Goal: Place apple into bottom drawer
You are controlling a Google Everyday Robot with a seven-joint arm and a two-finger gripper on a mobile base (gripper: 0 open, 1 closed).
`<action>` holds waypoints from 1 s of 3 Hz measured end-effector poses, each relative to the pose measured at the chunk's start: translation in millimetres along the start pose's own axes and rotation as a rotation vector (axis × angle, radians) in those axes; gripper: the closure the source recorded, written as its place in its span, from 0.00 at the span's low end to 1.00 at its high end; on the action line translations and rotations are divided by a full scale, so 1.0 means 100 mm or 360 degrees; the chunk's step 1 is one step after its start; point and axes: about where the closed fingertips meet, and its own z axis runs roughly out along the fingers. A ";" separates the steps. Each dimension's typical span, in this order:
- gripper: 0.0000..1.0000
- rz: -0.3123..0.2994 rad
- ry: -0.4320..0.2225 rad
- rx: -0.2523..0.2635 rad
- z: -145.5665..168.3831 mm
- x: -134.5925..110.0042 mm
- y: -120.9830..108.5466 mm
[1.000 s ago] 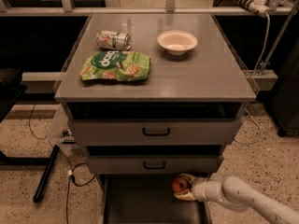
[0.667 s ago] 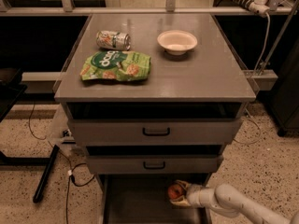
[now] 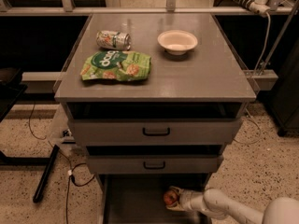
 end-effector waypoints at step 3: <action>0.58 -0.0035 0.0066 0.0018 0.26 0.12 0.01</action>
Offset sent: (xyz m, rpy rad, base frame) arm 0.0069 0.0075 -0.0222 -0.0402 -0.0098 -0.0029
